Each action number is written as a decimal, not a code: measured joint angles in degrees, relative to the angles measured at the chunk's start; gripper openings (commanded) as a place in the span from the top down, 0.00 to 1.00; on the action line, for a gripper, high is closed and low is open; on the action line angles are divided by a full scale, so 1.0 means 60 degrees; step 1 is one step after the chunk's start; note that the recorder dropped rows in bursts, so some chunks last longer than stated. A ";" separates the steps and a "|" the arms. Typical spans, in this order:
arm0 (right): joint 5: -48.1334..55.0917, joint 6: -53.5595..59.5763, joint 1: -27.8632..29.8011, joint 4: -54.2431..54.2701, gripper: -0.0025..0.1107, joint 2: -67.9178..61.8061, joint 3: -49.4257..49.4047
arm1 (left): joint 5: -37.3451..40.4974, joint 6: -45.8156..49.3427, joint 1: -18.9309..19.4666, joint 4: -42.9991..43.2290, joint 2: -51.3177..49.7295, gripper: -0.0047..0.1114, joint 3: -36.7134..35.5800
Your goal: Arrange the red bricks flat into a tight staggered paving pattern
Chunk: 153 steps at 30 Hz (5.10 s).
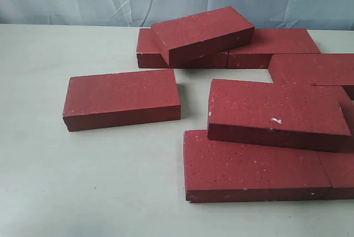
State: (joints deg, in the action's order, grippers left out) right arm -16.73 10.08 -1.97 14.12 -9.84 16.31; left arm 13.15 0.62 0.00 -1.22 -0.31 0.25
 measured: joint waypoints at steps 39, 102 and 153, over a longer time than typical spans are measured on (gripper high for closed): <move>0.6931 0.0035 0.0000 0.0479 0.98 -0.6837 0.2512 | 0.0000 0.0000 0.0000 0.0000 0.0000 0.96 0.0000; 1.0697 -0.0572 0.0953 -0.1298 0.98 -1.4846 0.7689 | 0.0000 0.0000 0.0000 0.0000 0.0000 0.96 0.0000; 0.9127 -0.0132 -0.2243 -0.0972 0.98 -1.4392 0.7689 | 0.0000 0.0000 0.0000 0.0000 0.0000 0.96 0.0000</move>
State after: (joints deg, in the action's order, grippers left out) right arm 38.04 9.29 -15.43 8.28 -96.20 62.45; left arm 13.15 0.62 0.00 -1.22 -0.31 0.25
